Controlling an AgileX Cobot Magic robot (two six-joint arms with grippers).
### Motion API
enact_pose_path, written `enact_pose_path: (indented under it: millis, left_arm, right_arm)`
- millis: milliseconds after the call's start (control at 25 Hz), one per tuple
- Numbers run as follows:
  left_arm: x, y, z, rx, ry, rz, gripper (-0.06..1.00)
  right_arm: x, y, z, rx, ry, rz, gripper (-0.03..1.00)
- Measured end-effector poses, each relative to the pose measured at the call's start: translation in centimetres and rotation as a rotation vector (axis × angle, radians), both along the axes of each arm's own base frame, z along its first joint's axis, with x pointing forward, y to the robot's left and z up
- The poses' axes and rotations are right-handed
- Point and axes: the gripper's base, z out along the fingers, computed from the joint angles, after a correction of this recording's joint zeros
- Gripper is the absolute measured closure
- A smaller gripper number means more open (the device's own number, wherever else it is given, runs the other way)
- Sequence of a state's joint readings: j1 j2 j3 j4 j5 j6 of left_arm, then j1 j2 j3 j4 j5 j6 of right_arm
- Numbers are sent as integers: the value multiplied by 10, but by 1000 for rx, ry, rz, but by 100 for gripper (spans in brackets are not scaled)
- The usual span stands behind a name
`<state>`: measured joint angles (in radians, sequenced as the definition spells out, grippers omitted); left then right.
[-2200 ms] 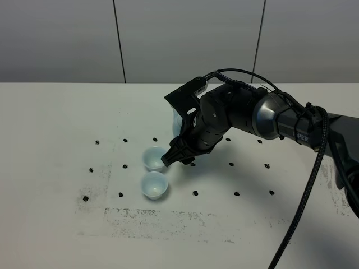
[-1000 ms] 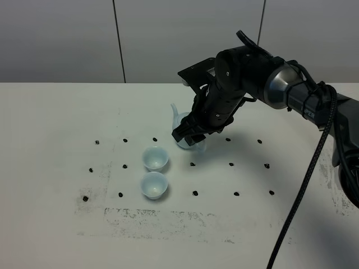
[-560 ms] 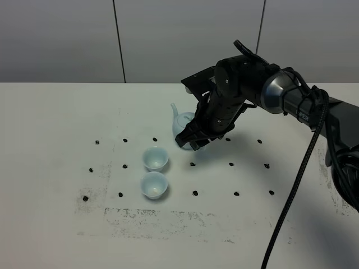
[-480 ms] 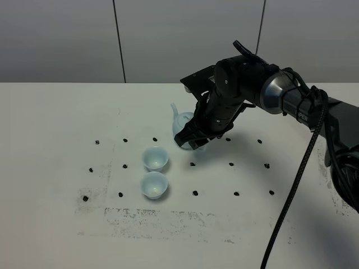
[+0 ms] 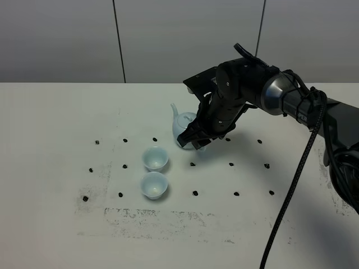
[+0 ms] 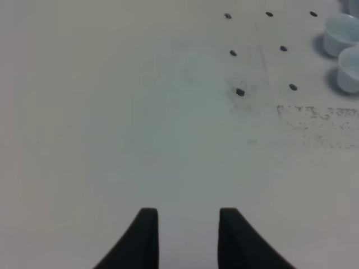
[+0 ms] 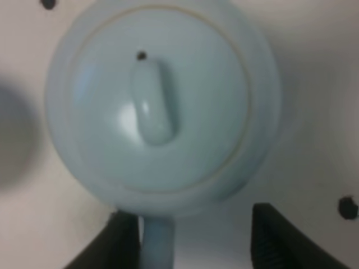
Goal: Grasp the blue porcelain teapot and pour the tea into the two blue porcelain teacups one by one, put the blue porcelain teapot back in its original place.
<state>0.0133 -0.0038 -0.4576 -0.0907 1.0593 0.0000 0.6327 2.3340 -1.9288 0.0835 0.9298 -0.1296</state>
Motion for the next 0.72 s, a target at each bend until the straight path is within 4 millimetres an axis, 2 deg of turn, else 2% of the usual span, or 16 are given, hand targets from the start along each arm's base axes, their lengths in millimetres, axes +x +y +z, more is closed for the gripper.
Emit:
enact_pose_path:
  millis: [720]
  left_arm:
    - [0, 0, 0, 0, 0, 0, 65]
  right_arm:
    - [1, 0, -2, 1, -4, -13, 55]
